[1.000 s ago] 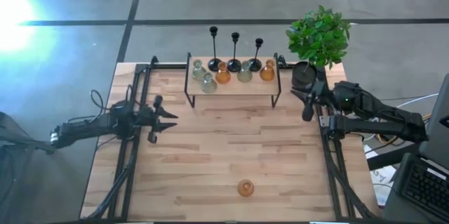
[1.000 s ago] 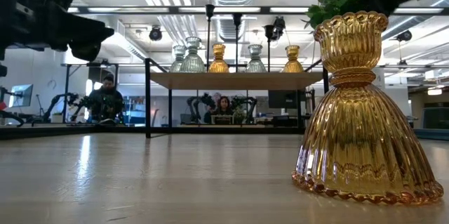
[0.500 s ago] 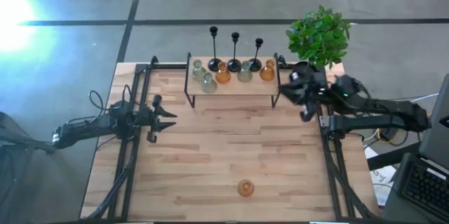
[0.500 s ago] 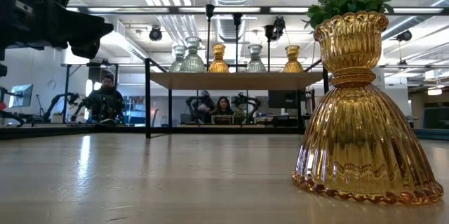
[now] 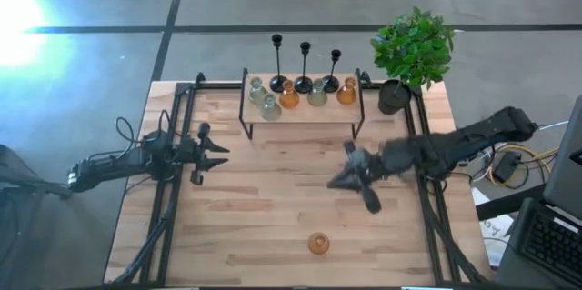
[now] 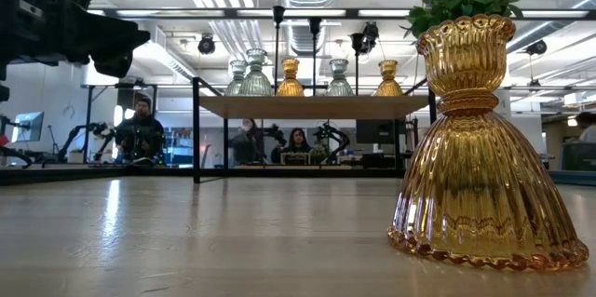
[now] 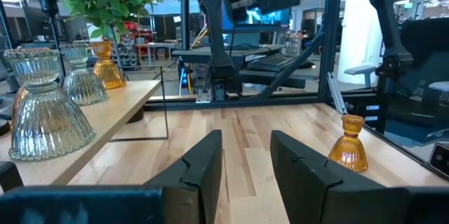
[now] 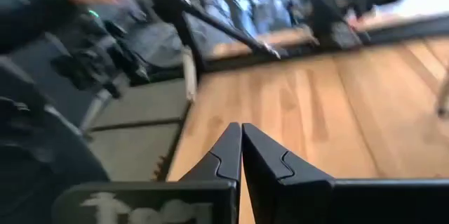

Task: Pick & Place candle stick holders
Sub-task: Put the yellow candle holder on the shelf

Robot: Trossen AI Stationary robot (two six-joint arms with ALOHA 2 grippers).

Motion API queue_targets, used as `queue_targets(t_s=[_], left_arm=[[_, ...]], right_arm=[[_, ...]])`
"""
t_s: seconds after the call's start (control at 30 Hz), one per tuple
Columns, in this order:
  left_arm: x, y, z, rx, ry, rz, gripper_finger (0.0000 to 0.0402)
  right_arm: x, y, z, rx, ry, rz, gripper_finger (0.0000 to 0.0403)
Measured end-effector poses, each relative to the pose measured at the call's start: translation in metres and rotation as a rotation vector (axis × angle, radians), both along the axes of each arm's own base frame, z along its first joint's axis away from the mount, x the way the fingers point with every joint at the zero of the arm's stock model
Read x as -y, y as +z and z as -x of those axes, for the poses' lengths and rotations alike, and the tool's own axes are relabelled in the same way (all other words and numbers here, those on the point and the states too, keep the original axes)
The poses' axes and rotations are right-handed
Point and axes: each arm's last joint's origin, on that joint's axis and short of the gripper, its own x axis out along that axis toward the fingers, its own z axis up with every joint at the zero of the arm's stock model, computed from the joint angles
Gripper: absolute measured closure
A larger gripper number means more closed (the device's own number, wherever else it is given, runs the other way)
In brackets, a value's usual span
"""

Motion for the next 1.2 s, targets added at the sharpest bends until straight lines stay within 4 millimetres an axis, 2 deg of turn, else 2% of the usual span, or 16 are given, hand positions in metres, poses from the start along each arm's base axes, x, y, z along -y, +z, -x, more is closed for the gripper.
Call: queue_targets(t_s=[0.23,0.47,0.6,0.8,0.97,1.07,1.2], left_arm=[[0.0,0.0,0.0,-0.002,-0.002,0.0,0.0275],[0.0,0.0,0.0,-0.002,-0.002,0.0,0.0275],[0.0,0.0,0.0,-0.002,-0.002,0.0,0.0275],[0.0,0.0,0.0,-0.002,-0.002,0.0,0.0275],[0.0,0.0,0.0,-0.002,-0.002,0.0,0.0275],[0.0,0.0,0.0,-0.002,-0.002,0.0,0.0275],[0.0,0.0,0.0,-0.003,-0.002,0.0,0.0275]], right_arm=[[-0.049,-0.013,0.019,-0.103,-0.127,0.055,0.0394],[-0.075,-0.055,0.048,-0.219,-0.171,0.051,0.0394],[-0.078,-0.087,0.063,-0.285,-0.146,0.104,0.0394],[-0.07,-0.13,0.077,-0.349,-0.152,0.121,0.0394],[-0.068,-0.155,0.079,-0.281,-0.136,0.044,0.0394],[-0.072,-0.163,0.076,-0.258,-0.075,0.033,0.0391],[-0.081,-0.173,0.069,-0.302,-0.01,0.054,0.0364]])
